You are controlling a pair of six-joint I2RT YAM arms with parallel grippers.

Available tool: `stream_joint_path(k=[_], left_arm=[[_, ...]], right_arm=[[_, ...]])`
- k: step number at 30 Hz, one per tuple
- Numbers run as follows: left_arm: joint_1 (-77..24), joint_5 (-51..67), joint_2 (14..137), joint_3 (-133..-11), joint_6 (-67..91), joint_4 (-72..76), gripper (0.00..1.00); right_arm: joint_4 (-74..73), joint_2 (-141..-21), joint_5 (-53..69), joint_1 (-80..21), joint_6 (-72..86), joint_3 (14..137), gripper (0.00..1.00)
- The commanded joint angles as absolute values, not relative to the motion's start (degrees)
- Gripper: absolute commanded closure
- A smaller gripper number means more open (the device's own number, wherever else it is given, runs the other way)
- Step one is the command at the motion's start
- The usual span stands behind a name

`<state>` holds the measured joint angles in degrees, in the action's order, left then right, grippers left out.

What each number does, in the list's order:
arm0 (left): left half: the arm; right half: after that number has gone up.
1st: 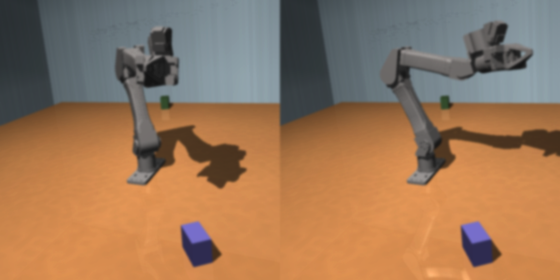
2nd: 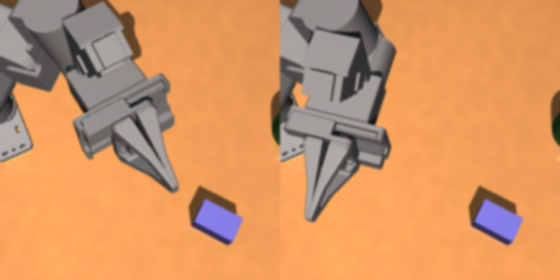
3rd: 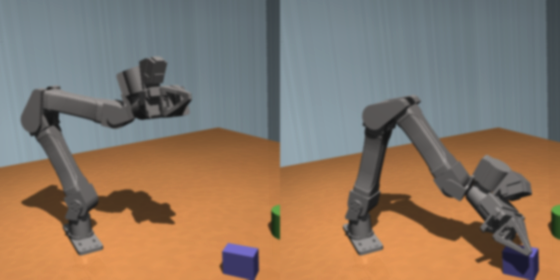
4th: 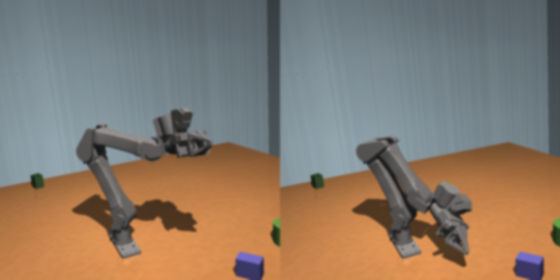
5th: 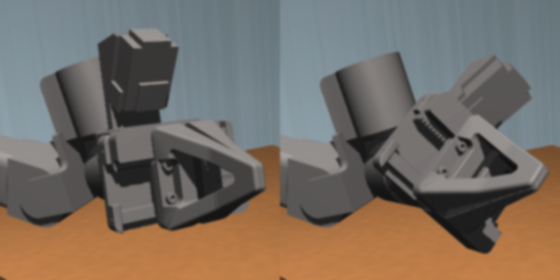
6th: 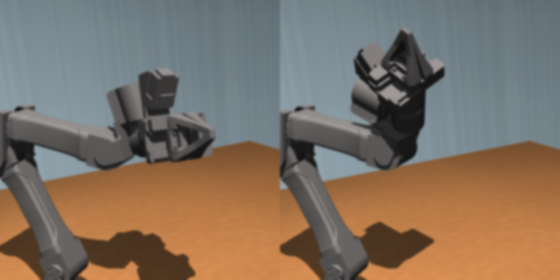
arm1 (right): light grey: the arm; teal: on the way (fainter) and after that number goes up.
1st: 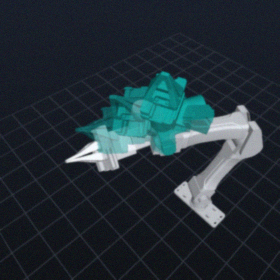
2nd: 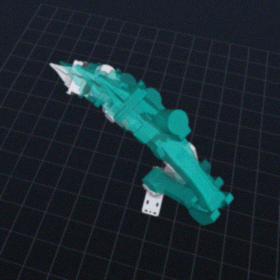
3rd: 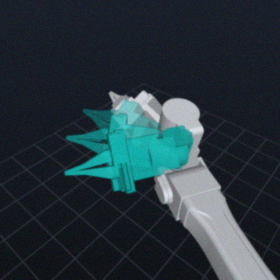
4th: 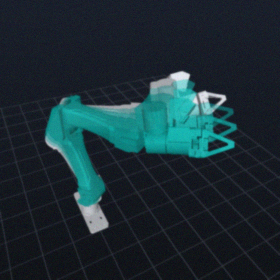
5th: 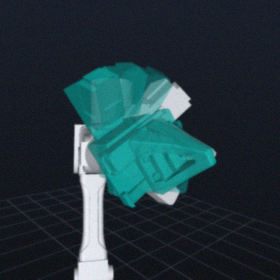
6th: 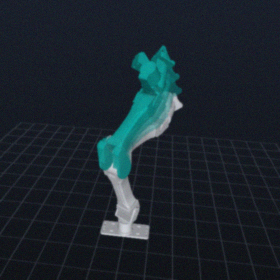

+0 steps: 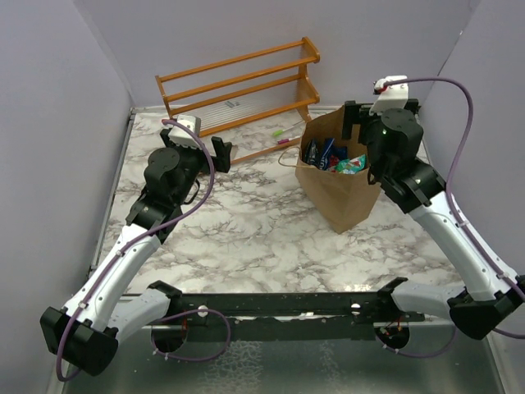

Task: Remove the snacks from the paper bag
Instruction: Adjust the paper bag at the center of the board.

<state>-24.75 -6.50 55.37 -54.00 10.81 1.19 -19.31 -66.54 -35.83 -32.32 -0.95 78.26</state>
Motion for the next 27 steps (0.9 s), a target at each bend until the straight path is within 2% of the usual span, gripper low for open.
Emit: stream_joint_path(k=[1, 4, 10, 16, 20, 27], left_arm=[[-24.5, -5.3, 55.4, -56.1, 10.9, 1.2, 0.01], [-24.6, -4.9, 55.5, -56.3, 11.1, 1.0, 0.01], [-24.6, -4.3, 55.5, -56.4, 11.3, 1.0, 0.01], [-24.5, -4.2, 55.4, -56.4, 11.4, 1.0, 0.01], [-24.6, -3.8, 55.5, -56.5, 11.5, 1.0, 0.01], [-24.6, -3.7, 55.8, -56.5, 11.6, 1.0, 0.01]], right_arm=[[-19.8, -69.4, -42.7, -26.9, 0.3, 84.0, 0.01], [-22.7, -69.8, -31.6, -19.1, 5.4, 84.9, 0.01], [-26.5, -73.3, 0.6, -3.9, 14.7, 87.5, 0.00], [-25.8, -76.6, 8.7, -0.2, 17.7, 88.0, 0.03], [-25.3, -78.0, 10.4, 1.2, 17.7, 87.5, 0.11], [-20.8, -77.5, 16.0, 1.9, 18.5, 83.5, 0.40]])
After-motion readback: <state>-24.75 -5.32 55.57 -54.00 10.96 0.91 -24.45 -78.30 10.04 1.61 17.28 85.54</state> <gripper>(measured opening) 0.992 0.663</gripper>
